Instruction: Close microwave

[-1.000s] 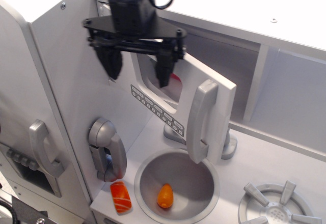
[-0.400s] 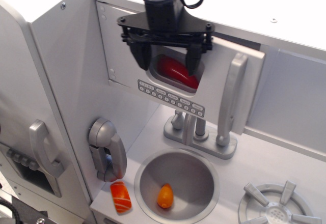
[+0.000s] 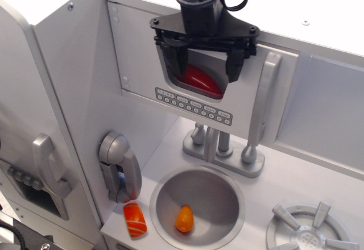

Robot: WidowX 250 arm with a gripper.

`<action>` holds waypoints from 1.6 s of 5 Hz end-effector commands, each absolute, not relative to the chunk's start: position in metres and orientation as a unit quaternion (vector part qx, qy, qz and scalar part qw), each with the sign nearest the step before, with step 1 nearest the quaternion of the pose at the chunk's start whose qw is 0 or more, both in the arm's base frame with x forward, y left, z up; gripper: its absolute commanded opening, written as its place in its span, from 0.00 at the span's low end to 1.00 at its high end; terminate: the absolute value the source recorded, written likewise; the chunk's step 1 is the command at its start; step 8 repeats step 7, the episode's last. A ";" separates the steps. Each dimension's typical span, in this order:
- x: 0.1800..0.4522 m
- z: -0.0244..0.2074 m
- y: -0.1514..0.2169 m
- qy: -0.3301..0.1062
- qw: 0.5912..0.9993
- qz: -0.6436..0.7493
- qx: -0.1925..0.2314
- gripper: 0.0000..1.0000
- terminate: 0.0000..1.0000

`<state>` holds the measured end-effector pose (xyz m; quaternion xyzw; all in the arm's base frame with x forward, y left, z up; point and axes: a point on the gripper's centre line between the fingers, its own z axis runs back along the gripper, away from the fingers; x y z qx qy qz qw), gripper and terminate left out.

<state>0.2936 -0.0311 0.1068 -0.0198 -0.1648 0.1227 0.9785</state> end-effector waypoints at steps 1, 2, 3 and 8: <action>0.302 0.125 -0.033 -0.189 0.973 0.131 -0.025 1.00 0.00; 0.277 0.122 -0.024 -0.148 0.982 0.114 -0.021 1.00 0.00; 0.245 0.119 -0.003 -0.112 0.990 0.086 -0.008 1.00 0.00; 0.226 0.119 0.032 -0.074 0.994 0.079 -0.008 1.00 1.00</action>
